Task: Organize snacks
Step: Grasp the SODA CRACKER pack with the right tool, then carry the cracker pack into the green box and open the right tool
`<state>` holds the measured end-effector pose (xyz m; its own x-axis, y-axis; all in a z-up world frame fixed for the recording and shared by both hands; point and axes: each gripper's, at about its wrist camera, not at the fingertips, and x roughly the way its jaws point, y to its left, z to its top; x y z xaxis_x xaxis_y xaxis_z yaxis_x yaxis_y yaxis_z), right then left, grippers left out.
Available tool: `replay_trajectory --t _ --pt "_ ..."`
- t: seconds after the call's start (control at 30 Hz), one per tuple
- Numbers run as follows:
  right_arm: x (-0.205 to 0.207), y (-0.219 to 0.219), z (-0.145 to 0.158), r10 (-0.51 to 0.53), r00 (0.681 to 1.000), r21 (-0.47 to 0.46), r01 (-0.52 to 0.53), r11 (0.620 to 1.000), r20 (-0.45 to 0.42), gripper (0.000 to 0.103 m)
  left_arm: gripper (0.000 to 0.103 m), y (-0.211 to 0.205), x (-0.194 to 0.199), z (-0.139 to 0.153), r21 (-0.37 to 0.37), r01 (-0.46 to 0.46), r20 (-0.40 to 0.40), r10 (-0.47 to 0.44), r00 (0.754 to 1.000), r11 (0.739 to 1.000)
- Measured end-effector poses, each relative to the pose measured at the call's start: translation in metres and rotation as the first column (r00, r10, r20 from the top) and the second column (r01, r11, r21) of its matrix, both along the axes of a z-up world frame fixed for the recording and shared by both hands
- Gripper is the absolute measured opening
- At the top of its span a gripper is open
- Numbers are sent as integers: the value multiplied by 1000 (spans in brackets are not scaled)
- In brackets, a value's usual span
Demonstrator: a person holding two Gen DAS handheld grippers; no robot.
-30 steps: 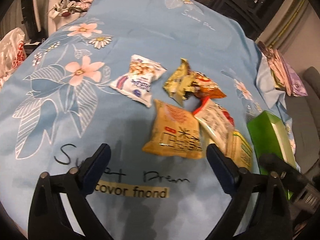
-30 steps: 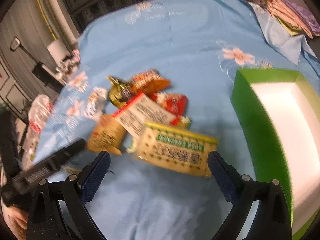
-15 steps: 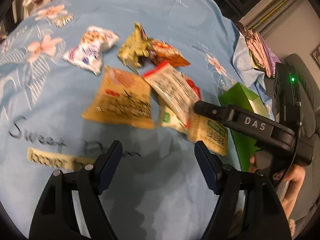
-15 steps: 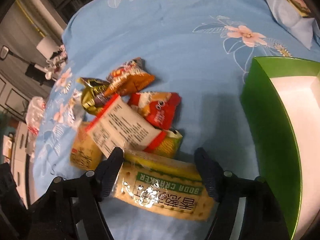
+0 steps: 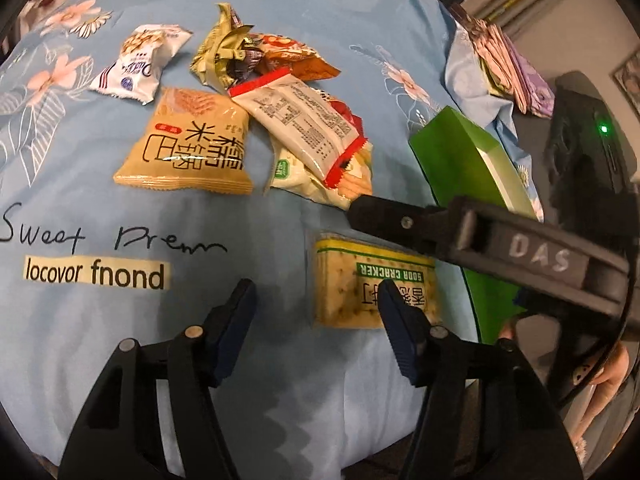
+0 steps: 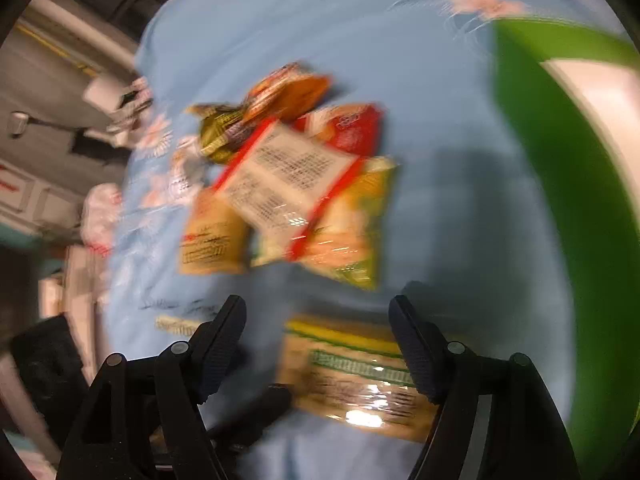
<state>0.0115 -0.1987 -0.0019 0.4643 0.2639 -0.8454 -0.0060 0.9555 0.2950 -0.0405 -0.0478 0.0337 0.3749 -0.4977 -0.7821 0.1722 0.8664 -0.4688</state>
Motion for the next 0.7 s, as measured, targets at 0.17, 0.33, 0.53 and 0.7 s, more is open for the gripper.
replay_trajectory --t 0.17,0.33,0.53,0.7 --pt "-16 -17 -1 -49 999 -79 49 996 9 75 61 -7 3 -7 3 30 -11 -30 999 1000" --pt "-26 -33 -3 -75 997 -75 76 994 11 75 60 -12 6 -9 25 45 16 -46 999 999" --pt "-39 -38 -11 -42 999 -16 42 999 -10 75 49 -23 9 -12 44 78 46 -80 996 996" --pt "-37 -40 -16 -35 999 53 35 998 -11 75 39 -30 9 -14 30 110 67 -112 992 994"
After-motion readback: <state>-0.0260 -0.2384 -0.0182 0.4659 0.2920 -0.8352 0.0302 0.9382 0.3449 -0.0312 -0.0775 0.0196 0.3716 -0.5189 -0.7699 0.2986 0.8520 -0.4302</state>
